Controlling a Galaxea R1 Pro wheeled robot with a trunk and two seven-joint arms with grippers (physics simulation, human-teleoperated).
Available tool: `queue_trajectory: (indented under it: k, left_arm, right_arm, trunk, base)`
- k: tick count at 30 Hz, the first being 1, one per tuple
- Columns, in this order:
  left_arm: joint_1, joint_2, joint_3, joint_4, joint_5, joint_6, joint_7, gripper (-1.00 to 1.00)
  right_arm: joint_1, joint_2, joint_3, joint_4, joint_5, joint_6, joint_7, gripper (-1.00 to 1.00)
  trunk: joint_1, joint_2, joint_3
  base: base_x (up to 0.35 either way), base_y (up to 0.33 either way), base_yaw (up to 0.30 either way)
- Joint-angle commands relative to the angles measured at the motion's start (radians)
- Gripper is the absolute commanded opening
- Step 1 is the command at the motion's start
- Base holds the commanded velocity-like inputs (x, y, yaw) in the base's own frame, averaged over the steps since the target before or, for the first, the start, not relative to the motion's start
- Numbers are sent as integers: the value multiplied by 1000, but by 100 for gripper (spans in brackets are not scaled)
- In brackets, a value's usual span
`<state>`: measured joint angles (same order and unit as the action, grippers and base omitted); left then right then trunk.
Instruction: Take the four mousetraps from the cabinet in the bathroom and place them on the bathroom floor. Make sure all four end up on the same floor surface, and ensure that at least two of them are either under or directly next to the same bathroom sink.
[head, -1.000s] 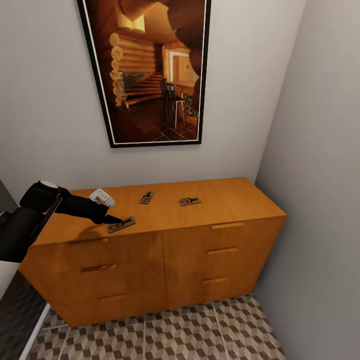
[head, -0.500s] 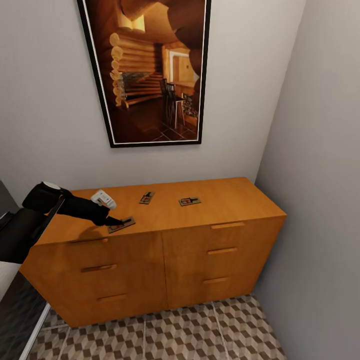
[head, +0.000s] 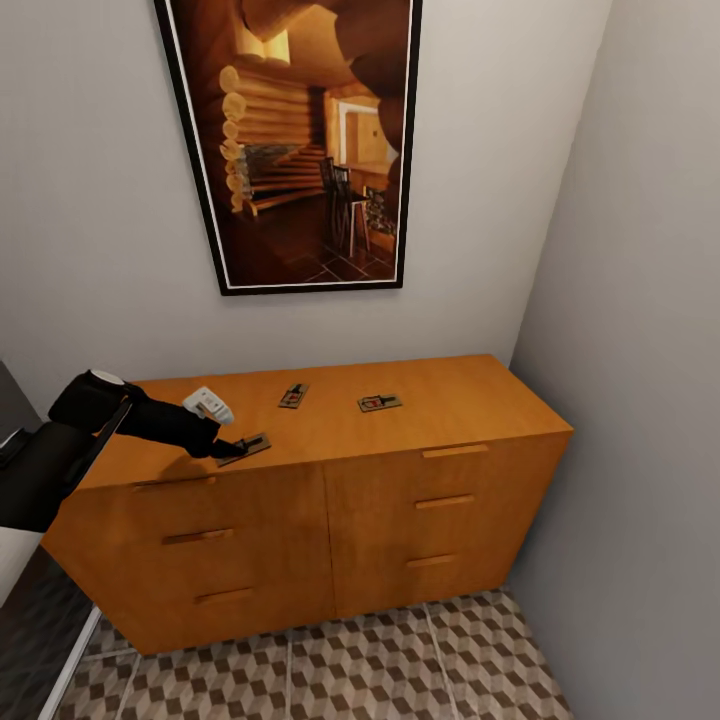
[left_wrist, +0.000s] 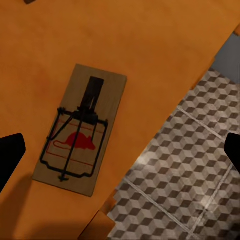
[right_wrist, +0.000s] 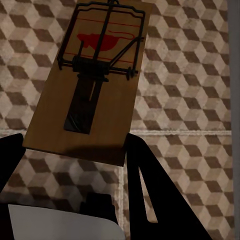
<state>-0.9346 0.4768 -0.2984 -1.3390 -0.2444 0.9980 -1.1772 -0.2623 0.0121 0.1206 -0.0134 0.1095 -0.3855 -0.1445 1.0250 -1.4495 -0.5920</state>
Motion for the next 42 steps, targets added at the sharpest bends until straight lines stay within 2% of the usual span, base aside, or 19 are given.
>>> queue_trajectory:
  k: [1, 27, 42]
  left_arm:
    - [-1, 0, -1, -1, -10, 7, -10, 100]
    - [0, 0, -1, -4, -14, -3, -9, 100]
    - [0, 0, -1, -1, -13, -4, -9, 100]
  right_arm:
    - [-1, 0, 5, 1, 7, -1, -7, -100]
    - [-1, 0, 6, 1, 6, -1, -6, -100]
    - [-1, 0, 5, 1, 6, -1, -6, -100]
  trunk:
    - [0, -1, -1]
    - [0, -1, -1]
    - [0, -1, -1]
  base:
    - [0, 0, 0]
    - [2, 0, 0]
    - [107, 0, 0]
